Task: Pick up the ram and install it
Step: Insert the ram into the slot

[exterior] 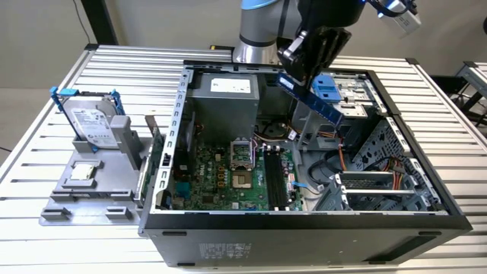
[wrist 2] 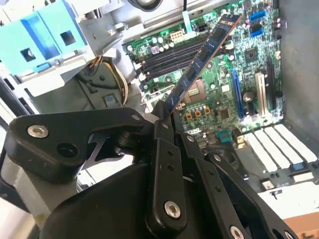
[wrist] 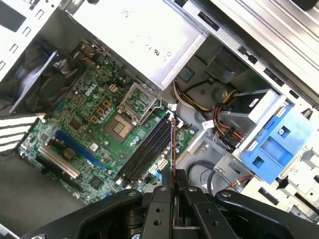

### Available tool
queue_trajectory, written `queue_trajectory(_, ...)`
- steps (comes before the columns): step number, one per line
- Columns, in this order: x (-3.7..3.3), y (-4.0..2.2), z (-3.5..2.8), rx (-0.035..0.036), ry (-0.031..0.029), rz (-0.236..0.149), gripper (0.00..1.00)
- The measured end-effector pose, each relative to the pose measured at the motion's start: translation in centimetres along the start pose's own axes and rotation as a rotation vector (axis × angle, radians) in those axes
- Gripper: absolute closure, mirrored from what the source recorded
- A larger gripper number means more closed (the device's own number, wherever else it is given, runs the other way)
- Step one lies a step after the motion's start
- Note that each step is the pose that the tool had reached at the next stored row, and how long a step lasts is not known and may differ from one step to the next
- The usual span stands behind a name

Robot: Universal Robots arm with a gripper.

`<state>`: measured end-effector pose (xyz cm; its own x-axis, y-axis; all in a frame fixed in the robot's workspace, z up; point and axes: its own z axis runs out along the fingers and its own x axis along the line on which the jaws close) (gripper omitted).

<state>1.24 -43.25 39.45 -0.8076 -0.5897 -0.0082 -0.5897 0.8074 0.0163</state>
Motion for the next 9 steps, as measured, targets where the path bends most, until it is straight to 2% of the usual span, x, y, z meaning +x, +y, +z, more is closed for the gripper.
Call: queue_trajectory(9, 0.0, 0.0, 0.0, 0.0012, -0.0024, 0.146, 1.0)
